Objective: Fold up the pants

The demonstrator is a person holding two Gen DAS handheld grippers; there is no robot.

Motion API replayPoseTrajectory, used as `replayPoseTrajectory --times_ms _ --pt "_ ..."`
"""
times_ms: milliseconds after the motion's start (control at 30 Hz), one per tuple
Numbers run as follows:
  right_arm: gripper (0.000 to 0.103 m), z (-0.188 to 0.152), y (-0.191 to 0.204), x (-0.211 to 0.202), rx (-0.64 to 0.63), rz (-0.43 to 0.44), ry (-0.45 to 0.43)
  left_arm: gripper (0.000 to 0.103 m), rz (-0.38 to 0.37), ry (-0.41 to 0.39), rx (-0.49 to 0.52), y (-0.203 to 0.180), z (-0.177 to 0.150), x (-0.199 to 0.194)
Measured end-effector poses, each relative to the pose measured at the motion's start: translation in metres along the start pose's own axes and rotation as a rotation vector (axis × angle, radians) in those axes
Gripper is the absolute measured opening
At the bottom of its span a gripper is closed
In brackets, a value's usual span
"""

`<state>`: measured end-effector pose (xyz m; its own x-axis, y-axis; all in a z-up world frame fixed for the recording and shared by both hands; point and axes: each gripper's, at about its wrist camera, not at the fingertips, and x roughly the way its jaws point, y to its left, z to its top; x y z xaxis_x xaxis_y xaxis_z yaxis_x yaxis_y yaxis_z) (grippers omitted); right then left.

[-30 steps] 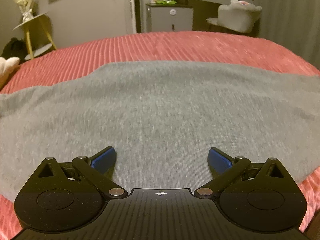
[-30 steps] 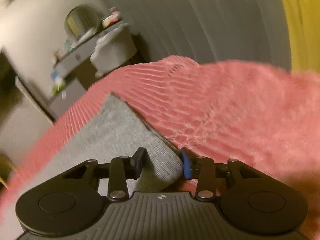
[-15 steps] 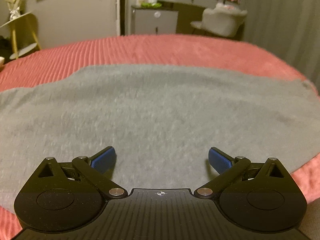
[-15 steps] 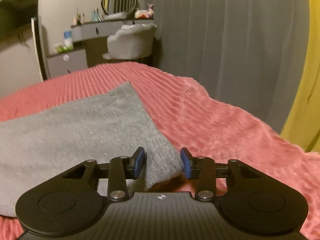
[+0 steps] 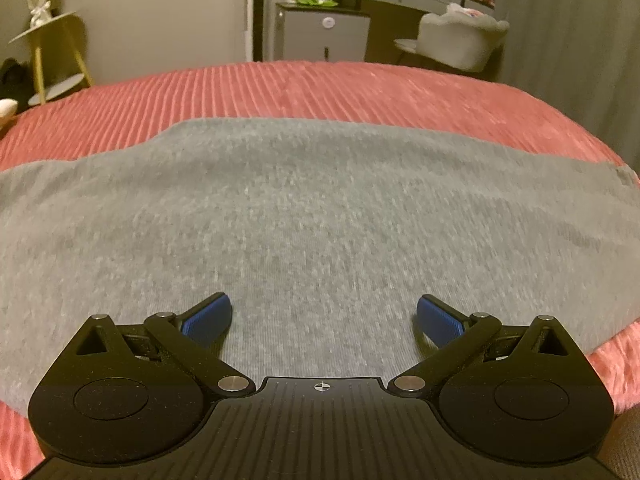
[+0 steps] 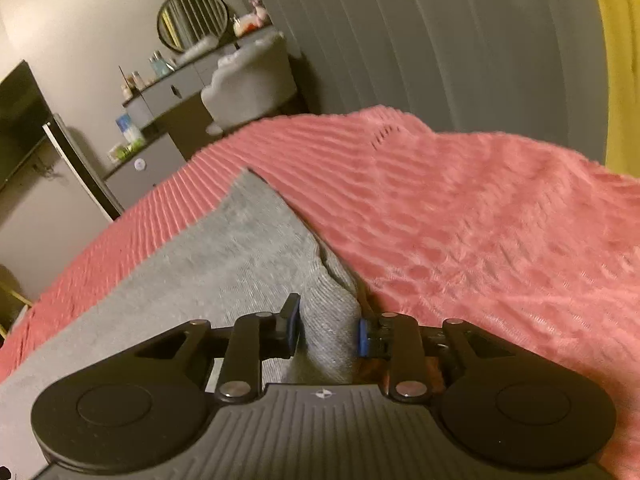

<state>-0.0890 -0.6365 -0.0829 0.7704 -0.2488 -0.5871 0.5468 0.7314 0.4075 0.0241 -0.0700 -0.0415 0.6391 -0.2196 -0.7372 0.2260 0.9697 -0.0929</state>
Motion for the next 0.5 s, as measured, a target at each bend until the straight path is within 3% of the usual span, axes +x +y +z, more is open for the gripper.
replayPoseTrajectory --times_ms 133,233,367,500 --pt "0.018 0.008 0.017 -0.009 -0.009 -0.011 -0.036 0.103 0.001 -0.028 -0.047 0.008 0.002 -0.010" --pt "0.016 0.020 0.063 -0.027 -0.134 0.025 -0.100 0.103 0.010 -0.043 -0.088 0.015 0.003 -0.016" --pt "0.016 0.019 0.157 -0.053 -0.330 0.207 -0.148 0.103 0.020 -0.061 -0.122 0.023 0.005 -0.023" --pt "0.016 -0.024 0.252 -0.063 -0.540 0.400 -0.080 0.103 0.037 -0.107 -0.135 0.029 0.006 -0.037"
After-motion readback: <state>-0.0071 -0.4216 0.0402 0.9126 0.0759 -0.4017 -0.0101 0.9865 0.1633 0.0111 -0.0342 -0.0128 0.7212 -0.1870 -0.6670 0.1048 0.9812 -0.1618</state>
